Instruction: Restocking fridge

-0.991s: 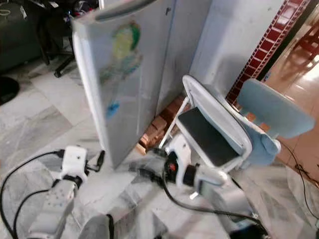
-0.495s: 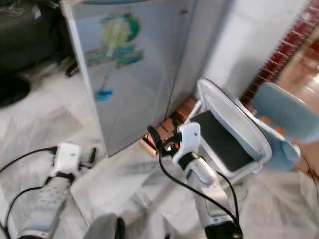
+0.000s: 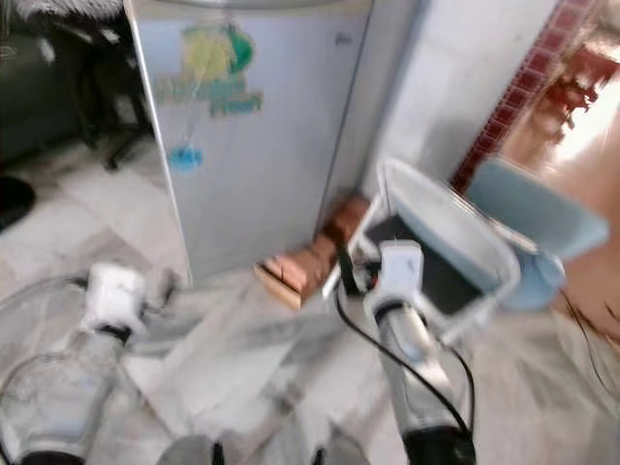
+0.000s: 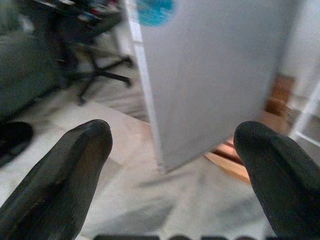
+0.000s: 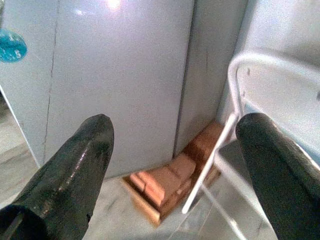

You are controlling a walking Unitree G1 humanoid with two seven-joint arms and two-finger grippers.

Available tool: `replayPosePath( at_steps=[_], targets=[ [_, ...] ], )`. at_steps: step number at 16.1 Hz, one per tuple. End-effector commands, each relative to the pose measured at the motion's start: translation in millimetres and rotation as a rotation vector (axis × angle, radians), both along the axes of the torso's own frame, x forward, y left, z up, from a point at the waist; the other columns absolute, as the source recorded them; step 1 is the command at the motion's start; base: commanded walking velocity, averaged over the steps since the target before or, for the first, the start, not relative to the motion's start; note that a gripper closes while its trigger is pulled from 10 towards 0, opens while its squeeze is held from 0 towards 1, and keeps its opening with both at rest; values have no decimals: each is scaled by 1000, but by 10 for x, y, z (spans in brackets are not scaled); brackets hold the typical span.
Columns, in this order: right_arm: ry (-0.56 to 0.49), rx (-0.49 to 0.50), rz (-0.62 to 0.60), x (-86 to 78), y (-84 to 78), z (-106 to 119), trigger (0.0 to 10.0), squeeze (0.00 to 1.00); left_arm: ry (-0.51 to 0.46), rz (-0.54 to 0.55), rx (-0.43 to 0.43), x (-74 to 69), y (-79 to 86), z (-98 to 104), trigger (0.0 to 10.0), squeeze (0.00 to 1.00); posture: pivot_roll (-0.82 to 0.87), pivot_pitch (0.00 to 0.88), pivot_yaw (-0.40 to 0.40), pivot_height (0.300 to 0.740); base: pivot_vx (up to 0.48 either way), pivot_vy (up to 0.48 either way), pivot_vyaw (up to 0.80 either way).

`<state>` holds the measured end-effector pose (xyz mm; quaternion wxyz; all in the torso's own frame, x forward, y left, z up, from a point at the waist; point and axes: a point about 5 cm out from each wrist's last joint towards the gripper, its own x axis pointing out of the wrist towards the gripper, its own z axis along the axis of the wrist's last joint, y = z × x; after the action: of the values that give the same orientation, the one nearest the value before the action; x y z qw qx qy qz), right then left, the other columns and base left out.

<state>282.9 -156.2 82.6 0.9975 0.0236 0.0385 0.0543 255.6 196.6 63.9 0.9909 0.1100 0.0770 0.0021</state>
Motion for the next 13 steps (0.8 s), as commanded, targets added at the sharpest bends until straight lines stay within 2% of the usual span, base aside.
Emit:
replayPosePath(
  at_steps=[1,2,3,5,7,13],
  targets=[
    [2,-20,-38,-14,-135,-27,10000,0,-9,-14,-36,-14,-59,33,10000,0,121,58,-69,740,0,480,0],
    [-11,0,-101,-35,-179,-22,10000,0,-17,-6,-67,-37,-39,51,10000,0,121,58,-69,740,0,480,0],
    [3,-27,-130,-62,-220,-48,10000,0,-23,-6,-82,-68,-30,59,10000,0,119,57,-69,740,0,480,0],
    [4,49,-126,-131,-211,-57,10000,0,-29,32,-90,-88,-18,47,10000,0,114,51,-68,740,0,480,0],
    [-15,49,-134,-150,-208,-28,10000,0,-31,31,-92,-77,-45,55,10000,0,114,51,-68,740,0,480,0],
    [-20,44,-154,-151,-260,-19,10000,0,-26,-7,-101,14,-90,72,10000,0,86,51,-36,740,0,480,-767]
  ],
)
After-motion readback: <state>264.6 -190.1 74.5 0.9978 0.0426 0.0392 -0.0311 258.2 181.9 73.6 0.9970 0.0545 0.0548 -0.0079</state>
